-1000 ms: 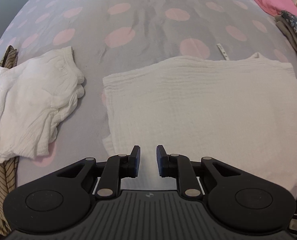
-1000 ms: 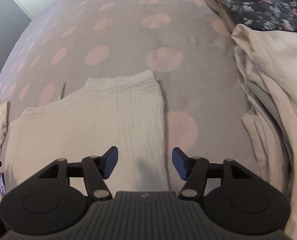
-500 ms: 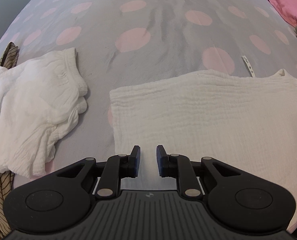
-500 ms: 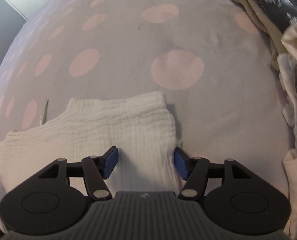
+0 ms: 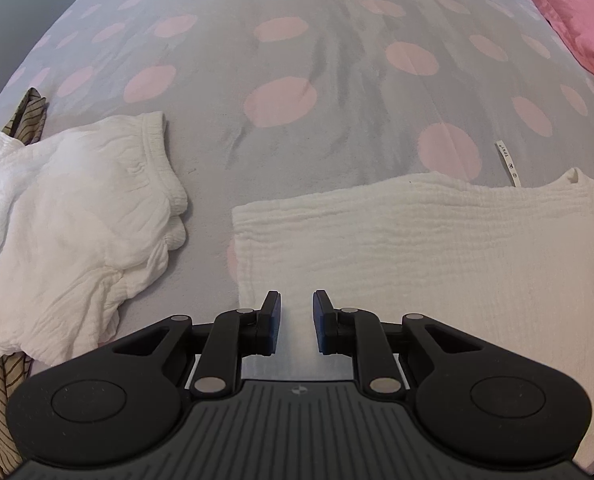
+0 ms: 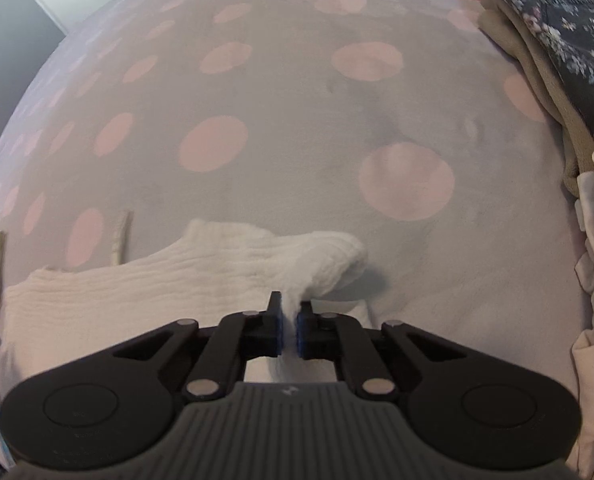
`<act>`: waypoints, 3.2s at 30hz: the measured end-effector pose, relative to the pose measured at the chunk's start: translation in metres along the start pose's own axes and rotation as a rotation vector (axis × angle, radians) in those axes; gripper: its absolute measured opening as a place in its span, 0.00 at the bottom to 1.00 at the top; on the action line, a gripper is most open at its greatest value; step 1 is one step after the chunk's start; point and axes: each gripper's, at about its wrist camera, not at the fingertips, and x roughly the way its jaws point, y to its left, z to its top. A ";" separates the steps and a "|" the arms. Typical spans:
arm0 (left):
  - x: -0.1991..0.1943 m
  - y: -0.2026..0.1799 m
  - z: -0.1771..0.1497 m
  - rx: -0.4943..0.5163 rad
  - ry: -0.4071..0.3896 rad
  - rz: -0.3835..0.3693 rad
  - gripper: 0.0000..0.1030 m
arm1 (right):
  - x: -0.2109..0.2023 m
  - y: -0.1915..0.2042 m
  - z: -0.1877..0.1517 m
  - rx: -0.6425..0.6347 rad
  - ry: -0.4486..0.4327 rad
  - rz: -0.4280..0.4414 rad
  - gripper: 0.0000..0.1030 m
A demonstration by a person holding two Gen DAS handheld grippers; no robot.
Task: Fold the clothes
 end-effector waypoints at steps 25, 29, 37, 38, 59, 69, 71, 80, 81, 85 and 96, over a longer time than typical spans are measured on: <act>-0.034 0.038 -0.017 -0.044 -0.091 -0.178 0.09 | 0.030 0.254 -0.030 -0.051 0.179 0.290 0.07; -0.027 0.047 -0.016 -0.068 -0.070 -0.161 0.09 | 0.066 0.268 -0.033 -0.041 0.200 0.257 0.07; -0.022 0.057 -0.015 -0.103 -0.052 -0.147 0.09 | 0.091 0.272 -0.026 -0.023 0.188 0.274 0.36; -0.022 0.057 -0.015 -0.108 -0.051 -0.150 0.09 | 0.087 0.273 -0.024 -0.023 0.180 0.285 0.37; -0.035 0.024 -0.011 -0.235 0.006 -0.432 0.25 | -0.018 0.137 -0.053 -0.149 0.103 0.138 0.41; -0.023 -0.001 -0.015 -0.230 0.056 -0.424 0.26 | 0.015 0.130 -0.091 -0.303 0.212 0.121 0.24; -0.020 -0.001 -0.015 -0.238 0.075 -0.412 0.26 | 0.008 0.136 -0.096 -0.322 0.233 0.183 0.24; -0.021 0.015 -0.028 -0.264 0.114 -0.361 0.27 | -0.003 0.179 -0.135 -0.438 0.341 0.346 0.24; -0.023 0.018 -0.030 -0.266 0.115 -0.349 0.27 | -0.004 0.184 -0.140 -0.450 0.354 0.359 0.24; -0.032 0.033 -0.043 -0.269 0.103 -0.285 0.27 | -0.010 0.198 -0.150 -0.494 0.377 0.410 0.25; -0.015 0.059 -0.063 -0.384 0.095 -0.332 0.33 | -0.022 0.199 -0.140 -0.460 0.312 0.397 0.30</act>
